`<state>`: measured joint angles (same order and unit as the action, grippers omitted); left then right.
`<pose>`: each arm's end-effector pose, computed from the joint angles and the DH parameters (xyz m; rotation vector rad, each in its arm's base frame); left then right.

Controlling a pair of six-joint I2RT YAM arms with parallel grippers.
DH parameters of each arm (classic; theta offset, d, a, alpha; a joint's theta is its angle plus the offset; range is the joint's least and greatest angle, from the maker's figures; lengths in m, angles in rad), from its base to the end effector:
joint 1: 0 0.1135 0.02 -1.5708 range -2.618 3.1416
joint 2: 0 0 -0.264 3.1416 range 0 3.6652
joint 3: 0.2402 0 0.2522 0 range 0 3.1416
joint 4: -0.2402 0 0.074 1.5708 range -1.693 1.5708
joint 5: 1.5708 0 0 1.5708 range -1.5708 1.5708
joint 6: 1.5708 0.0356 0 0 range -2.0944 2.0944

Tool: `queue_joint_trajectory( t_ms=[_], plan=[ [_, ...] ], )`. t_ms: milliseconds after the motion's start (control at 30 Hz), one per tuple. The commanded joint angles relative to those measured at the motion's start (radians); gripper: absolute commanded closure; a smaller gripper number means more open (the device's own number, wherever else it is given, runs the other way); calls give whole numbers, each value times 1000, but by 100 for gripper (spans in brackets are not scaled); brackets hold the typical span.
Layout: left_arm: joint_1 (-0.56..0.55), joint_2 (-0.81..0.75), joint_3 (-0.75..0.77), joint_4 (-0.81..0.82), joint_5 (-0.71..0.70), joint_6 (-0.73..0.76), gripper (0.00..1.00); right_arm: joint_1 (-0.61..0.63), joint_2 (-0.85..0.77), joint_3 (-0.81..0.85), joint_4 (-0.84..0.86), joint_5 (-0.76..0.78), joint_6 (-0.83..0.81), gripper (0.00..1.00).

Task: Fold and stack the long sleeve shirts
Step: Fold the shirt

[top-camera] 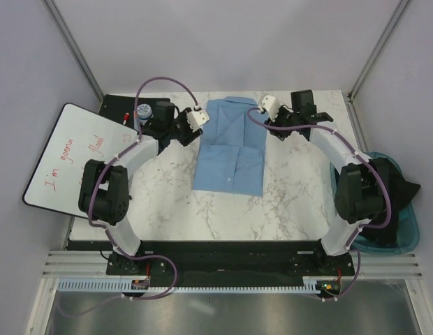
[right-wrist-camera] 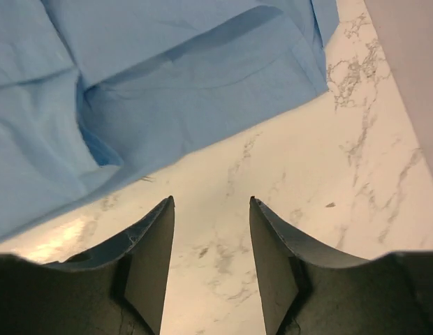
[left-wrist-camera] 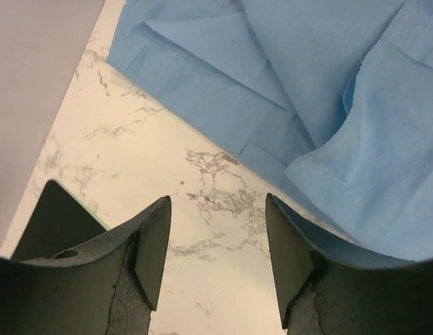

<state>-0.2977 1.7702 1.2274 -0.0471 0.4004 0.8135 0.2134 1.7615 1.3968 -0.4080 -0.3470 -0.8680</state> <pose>0.3800 -0.1311 0.2377 1.3003 1.6632 -0.1260 0.3857 0.0960 0.2664 -1.3190 1.8694 0.0693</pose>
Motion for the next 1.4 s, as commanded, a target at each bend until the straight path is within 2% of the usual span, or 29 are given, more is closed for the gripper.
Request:
queue_joint_trajectory(
  t_ms=[0, 100, 233, 367, 500, 567, 600, 767, 900, 1033, 1167, 1367],
  plan=[
    [2, -107, 29, -177, 105, -278, 39, 30, -54, 73, -207, -172, 366, 53],
    [-17, -101, 15, -250, 155, -399, 44, 92, -24, 41, -230, -272, 553, 65],
    [-37, -28, 29, -270, 172, -568, 50, 145, 71, 7, -105, -287, 716, 70],
    [-46, 84, 87, -289, 164, -689, 49, 139, 229, 60, -84, -239, 745, 72],
    [-43, 201, 115, -295, 137, -755, 50, 119, 349, 109, -94, -224, 733, 70],
    [-43, 225, 115, -313, 138, -767, 54, 118, 404, 119, -120, -230, 712, 70],
    [-43, 229, 106, -326, 162, -767, 60, 118, 412, 108, -126, -237, 707, 70],
    [-49, 109, -80, -330, 225, -766, 62, 136, 331, -31, -118, -308, 708, 69],
    [-47, -47, -227, -333, 317, -787, 61, 178, 149, -198, -109, -397, 732, 67],
    [-49, -164, -252, -310, 368, -804, 60, 169, 92, -131, -204, -400, 684, 66],
    [-47, -137, -210, -294, 384, -835, 60, 156, 107, -55, -256, -440, 678, 65],
    [-40, 20, -132, -238, 327, -841, 60, 139, 245, 1, -268, -420, 615, 66]
  ],
)
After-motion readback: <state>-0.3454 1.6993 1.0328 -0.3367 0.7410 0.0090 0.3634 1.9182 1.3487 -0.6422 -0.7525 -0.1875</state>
